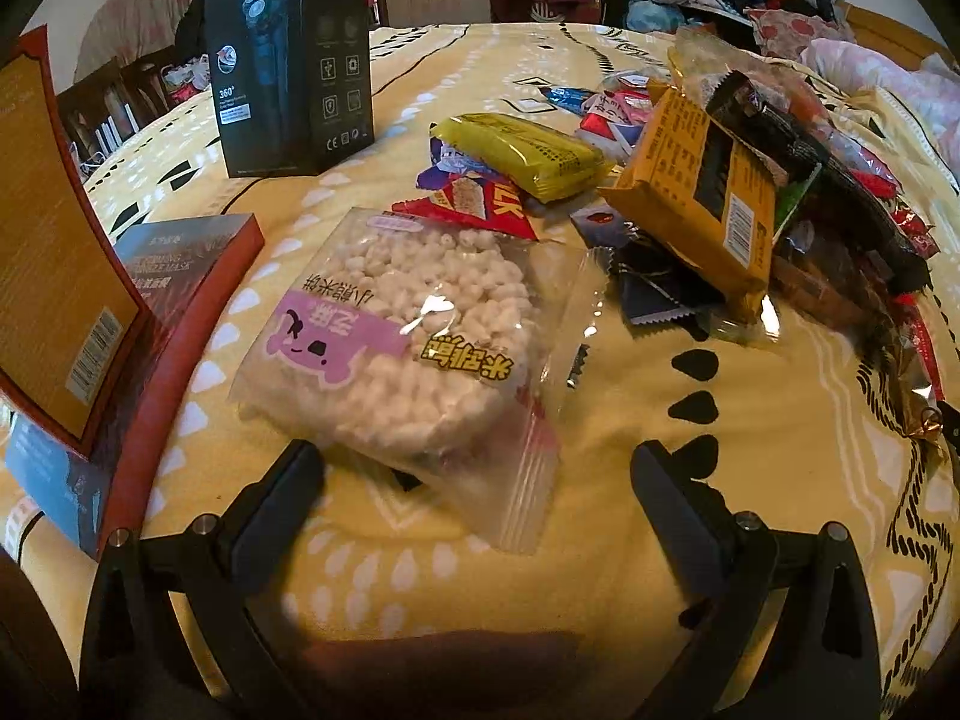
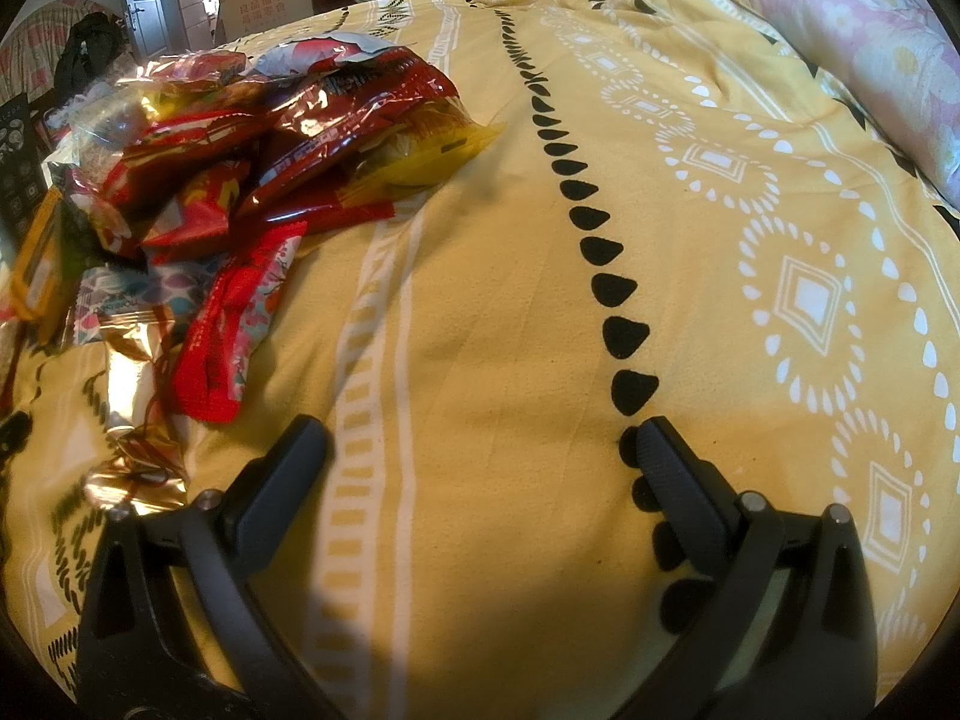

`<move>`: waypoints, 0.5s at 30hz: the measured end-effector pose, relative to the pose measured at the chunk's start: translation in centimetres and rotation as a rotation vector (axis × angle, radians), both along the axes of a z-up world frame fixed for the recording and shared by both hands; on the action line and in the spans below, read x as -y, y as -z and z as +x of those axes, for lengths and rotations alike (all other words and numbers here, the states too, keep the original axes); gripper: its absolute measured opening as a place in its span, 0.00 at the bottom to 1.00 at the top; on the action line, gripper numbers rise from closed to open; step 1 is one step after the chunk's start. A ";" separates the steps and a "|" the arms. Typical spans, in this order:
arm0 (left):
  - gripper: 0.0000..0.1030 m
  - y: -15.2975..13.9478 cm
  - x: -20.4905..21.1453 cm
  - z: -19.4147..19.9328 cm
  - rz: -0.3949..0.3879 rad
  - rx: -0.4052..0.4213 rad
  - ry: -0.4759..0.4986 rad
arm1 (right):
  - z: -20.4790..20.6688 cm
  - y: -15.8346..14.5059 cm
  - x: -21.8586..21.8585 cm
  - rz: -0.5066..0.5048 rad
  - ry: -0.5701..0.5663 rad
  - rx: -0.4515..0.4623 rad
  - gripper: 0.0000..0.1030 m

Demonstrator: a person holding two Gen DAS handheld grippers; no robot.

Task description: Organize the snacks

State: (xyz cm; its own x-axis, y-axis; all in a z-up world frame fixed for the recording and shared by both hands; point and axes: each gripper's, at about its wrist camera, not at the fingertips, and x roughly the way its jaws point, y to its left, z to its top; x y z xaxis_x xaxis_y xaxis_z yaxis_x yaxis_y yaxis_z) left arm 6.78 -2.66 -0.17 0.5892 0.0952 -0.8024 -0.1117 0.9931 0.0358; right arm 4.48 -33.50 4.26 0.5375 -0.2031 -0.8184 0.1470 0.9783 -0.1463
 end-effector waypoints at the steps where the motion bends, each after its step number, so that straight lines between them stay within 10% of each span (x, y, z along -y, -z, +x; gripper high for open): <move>1: 1.00 -0.2 0.2 -0.2 0.015 -0.014 -0.007 | -0.1 0.0 0.0 0.000 0.000 0.000 1.00; 5: 1.00 -2.9 1.8 -1.9 0.119 -0.062 -0.017 | -0.1 0.0 0.0 0.000 0.000 0.000 1.00; 15: 1.00 -15.4 0.7 -14.7 -0.015 -0.084 -0.063 | 0.0 0.0 0.0 0.000 0.000 0.000 1.00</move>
State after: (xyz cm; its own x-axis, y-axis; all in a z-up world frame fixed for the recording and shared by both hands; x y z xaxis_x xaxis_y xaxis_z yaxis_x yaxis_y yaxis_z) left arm -7.92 -3.32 15.21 0.5129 0.1172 -0.8504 -0.1712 0.9847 0.0324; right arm 4.48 -33.50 4.26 0.5376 -0.2033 -0.8183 0.1471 0.9782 -0.1464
